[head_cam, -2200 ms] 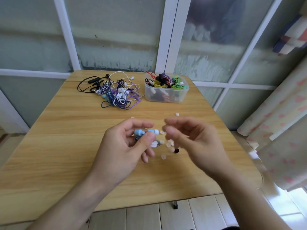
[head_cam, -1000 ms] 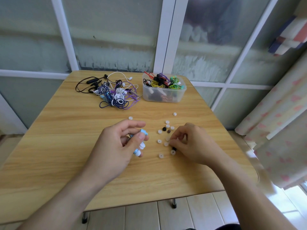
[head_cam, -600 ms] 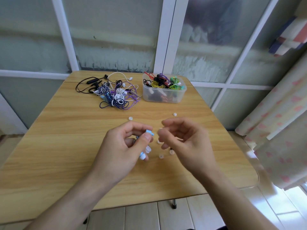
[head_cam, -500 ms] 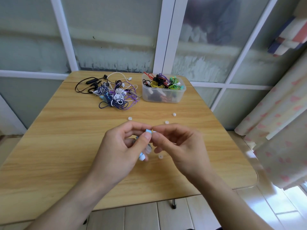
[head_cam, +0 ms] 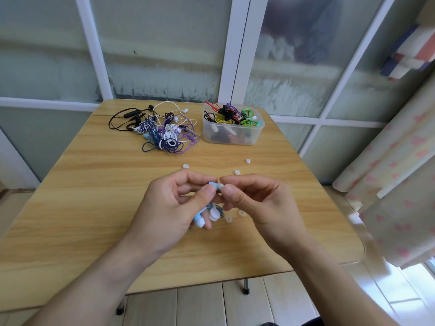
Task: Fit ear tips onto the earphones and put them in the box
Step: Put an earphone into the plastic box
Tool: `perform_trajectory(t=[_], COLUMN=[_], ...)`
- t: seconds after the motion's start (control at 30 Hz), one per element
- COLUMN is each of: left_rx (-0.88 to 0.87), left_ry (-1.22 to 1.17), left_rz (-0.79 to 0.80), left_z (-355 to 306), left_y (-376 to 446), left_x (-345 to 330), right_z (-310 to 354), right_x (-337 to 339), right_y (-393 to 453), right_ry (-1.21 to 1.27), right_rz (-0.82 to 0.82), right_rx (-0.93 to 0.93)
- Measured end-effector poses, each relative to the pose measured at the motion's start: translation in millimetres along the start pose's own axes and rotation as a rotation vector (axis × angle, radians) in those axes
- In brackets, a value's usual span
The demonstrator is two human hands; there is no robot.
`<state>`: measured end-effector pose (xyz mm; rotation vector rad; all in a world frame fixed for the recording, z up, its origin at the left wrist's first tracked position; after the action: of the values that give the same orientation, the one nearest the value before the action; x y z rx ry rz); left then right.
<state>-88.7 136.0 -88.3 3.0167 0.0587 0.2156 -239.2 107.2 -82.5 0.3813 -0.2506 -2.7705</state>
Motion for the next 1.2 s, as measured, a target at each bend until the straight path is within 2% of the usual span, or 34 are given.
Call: perform_trajectory(t=[0.13,0.33,0.6,0.8,1.07,1.2], left_rx=[0.018,0.040,0.057,0.041,0.028,0.038], left_ry=[-0.005,-0.034,-0.086,-0.044,-0.009,0.007], left_rz=[0.016,0.086,0.182,0.157,0.149,0.111], left_z=[0,-2,-6,-3,0,2], left_y=[-1,-4,-7,-5,-5,-6], left_x=[-2,-7,-11,-9,-12,-13], right_z=[0,4,6,6,4,6], right_x=[4,5,2,-1,1,1], right_y=[0,-4,-6,-7,-5,-6], right_ry=[0.005,-0.056,-0.011,0.015,-0.010,-0.060], right_rz=[0.044,0.098,0.176,0.229,0.205,0.198], right_rx=[-0.046,-0.011,-0.024,-0.054,-0.071,-0.007])
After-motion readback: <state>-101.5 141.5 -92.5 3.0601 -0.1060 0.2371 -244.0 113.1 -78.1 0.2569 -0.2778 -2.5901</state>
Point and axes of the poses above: each hand's wrist, its own y-axis towards the middle knuckle, its own x-axis out of the back of the hand, z = x × y, the point moved 6 cm from there along y, towards the middle knuckle, and after that the axes turned 10 degrees about y, right-handed, at the moved point
